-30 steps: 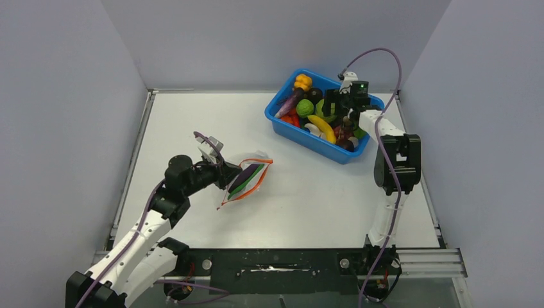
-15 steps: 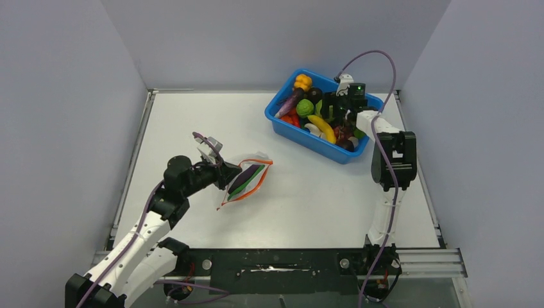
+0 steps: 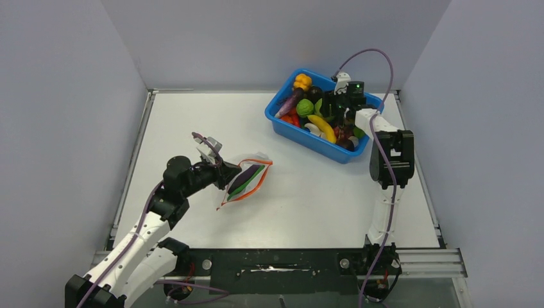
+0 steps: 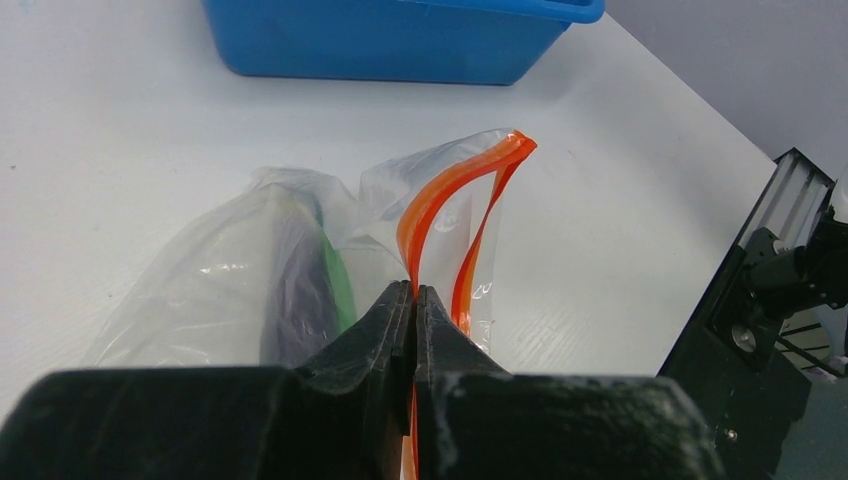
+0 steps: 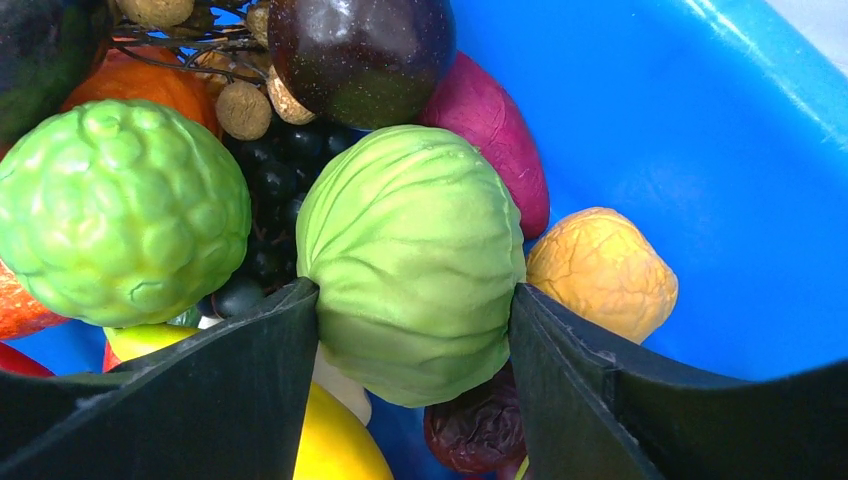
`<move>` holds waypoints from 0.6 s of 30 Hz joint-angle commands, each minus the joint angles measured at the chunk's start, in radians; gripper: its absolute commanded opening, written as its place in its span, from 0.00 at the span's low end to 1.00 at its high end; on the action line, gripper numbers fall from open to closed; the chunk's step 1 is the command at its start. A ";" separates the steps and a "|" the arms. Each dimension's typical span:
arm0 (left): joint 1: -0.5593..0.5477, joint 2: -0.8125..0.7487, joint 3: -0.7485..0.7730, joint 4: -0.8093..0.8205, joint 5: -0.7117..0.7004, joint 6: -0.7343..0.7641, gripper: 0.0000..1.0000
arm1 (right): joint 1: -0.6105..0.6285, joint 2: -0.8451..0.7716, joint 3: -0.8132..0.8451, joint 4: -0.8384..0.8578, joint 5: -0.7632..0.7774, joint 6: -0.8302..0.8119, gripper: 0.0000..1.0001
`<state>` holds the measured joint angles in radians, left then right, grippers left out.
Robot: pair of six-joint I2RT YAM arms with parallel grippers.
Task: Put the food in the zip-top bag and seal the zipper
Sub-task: Pick up the fake vegetable from the bin.
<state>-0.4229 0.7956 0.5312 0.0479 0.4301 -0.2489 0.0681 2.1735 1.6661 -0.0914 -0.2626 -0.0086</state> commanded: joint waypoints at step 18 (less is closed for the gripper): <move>0.006 -0.018 0.047 0.022 -0.100 -0.039 0.00 | 0.022 -0.282 -0.201 0.024 0.119 -0.084 0.46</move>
<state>-0.4225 0.7704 0.5289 0.0467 0.3737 -0.2546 0.0803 2.0171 1.5208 -0.0986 -0.1959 -0.0750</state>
